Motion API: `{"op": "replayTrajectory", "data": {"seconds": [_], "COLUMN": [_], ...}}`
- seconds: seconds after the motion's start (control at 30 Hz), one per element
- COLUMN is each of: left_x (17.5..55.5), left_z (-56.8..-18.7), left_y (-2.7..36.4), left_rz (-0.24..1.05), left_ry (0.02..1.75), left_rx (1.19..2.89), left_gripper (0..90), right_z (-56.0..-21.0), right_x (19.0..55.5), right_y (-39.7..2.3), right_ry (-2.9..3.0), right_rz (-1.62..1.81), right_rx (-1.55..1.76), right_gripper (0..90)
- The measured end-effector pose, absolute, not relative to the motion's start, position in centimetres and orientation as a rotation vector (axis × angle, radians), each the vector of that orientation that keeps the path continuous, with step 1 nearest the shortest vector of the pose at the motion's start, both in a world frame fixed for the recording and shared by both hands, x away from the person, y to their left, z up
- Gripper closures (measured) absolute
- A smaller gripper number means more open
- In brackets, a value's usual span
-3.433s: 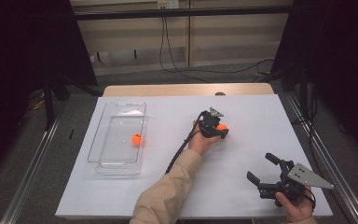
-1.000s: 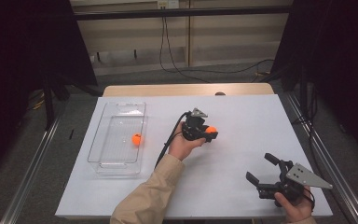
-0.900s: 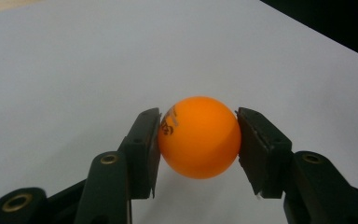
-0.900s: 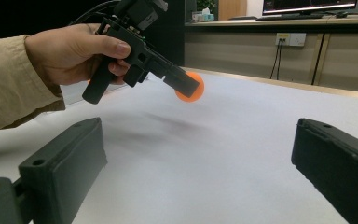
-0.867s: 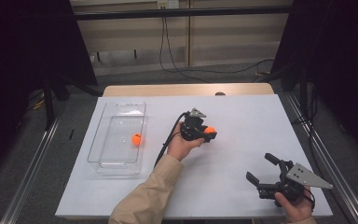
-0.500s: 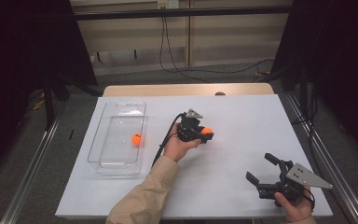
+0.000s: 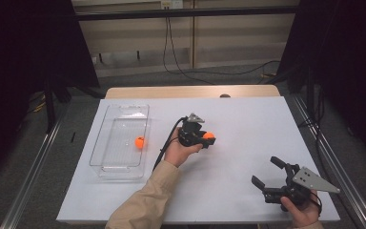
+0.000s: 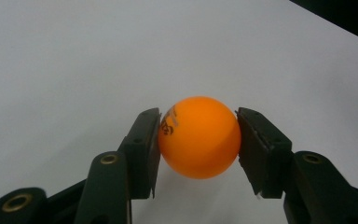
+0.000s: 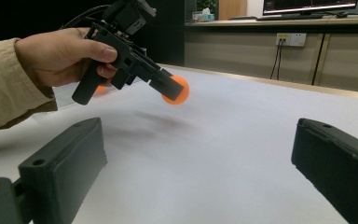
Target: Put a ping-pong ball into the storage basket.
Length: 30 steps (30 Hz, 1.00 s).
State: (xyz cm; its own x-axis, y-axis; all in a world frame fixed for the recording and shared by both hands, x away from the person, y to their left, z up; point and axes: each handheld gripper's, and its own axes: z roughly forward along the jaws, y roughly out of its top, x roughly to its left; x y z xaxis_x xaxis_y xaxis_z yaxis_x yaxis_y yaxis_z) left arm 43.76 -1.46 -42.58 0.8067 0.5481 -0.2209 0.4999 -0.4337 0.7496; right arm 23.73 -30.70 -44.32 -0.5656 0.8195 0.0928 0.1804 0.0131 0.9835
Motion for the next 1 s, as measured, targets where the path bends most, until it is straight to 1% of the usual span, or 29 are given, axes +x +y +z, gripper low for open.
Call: {"op": "replayTrajectory", "data": {"seconds": [1.0], "left_x": [43.2], "left_z": [-42.5], "left_y": [-0.4], "left_rz": [0.051], "left_ry": [0.786], "left_rx": [2.114], "left_gripper": [51.0], "right_z": [-44.3], "right_x": [23.7], "right_y": [-30.7], "right_ry": [1.774], "right_rz": [1.592], "right_rx": [1.025], "right_gripper": [2.5]}}
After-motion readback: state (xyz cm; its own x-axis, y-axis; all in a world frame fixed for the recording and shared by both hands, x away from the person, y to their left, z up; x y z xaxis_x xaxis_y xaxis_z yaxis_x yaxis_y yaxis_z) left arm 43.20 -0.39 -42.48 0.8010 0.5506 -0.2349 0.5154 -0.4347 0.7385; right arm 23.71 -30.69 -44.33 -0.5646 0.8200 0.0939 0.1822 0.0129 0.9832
